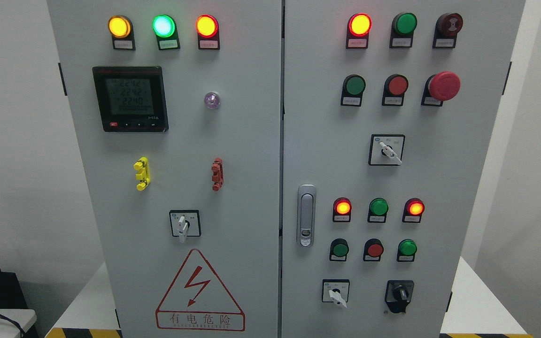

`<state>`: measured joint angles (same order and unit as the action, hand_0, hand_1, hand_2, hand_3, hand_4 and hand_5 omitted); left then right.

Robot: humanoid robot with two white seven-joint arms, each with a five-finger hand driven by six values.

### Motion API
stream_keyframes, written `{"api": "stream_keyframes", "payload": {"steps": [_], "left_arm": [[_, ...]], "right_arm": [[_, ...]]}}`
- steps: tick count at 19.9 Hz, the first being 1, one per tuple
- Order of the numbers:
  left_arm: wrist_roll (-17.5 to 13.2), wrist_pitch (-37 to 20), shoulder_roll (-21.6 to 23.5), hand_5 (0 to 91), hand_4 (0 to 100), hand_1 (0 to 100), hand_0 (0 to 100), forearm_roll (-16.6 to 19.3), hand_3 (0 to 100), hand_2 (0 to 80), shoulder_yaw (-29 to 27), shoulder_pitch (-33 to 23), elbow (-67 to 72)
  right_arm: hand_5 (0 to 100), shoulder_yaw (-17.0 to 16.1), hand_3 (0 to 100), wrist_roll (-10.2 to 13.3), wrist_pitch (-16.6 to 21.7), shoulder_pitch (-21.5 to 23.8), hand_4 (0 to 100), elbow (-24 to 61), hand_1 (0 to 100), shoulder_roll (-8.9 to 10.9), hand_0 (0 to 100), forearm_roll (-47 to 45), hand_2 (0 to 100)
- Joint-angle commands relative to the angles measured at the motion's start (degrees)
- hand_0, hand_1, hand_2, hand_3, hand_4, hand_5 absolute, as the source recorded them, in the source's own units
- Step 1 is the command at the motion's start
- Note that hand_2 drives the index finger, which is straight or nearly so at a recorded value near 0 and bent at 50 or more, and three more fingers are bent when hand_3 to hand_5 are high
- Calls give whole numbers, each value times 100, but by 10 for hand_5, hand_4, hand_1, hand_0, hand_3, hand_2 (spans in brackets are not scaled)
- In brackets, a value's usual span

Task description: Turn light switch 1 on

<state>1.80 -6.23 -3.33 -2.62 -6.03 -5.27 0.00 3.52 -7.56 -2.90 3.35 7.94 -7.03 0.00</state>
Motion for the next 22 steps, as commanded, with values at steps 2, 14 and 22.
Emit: {"api": "stream_keyframes", "payload": {"steps": [2, 14, 22], "left_arm": [[-4, -10, -18, 0, 0, 0, 376, -10, 0, 0, 5, 0, 18], [593, -62, 34, 0, 80, 0, 383, 43, 50, 0, -1530, -553, -1605], [383, -580, 158, 0, 221, 0, 388, 51, 141, 5, -3069, -888, -3338]], "right_arm": [[0, 0, 0, -26, 0, -1, 0, 5, 389, 0, 120, -106, 0], [0, 0, 0, -26, 0, -1, 0, -3, 389, 0, 120, -106, 0], [0, 0, 0, -26, 0, -1, 0, 5, 389, 0, 120, -97, 0]]}}
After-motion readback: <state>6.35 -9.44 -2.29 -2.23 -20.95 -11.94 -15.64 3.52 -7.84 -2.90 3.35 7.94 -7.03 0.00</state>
